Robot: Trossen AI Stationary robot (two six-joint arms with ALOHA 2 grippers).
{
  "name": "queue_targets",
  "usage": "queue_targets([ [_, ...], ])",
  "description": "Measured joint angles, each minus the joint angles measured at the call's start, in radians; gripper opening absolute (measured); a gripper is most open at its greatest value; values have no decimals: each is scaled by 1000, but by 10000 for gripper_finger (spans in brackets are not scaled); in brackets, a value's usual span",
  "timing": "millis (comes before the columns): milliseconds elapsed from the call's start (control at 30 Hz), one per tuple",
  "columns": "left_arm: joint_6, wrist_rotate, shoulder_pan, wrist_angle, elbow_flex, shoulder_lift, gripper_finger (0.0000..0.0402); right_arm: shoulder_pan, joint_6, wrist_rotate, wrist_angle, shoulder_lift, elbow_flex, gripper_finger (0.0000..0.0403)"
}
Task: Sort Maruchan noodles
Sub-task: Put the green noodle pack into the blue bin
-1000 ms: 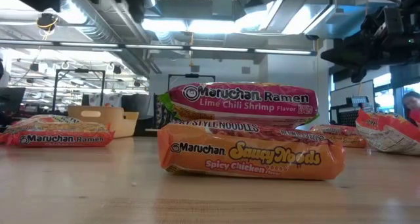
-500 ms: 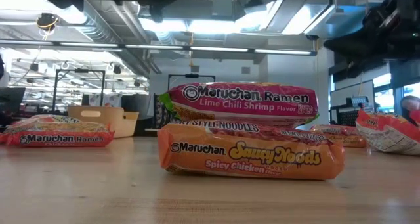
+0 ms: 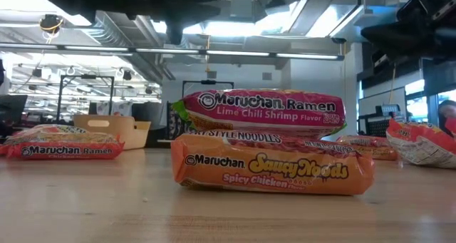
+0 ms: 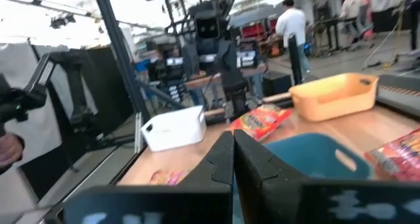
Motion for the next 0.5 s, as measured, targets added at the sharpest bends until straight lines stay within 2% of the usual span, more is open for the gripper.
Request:
queue_targets([
  [200, -90, -1, -69, -25, 0, 0, 140, 6, 21, -51, 36, 71, 0, 0],
  [333, -158, -58, -127, -65, 0, 0, 140, 68, 30, -58, 119, 126, 0, 0],
  [500, -271, -167, -195, -147, 0, 19, 139, 196, 49, 33, 170, 198, 0, 0],
])
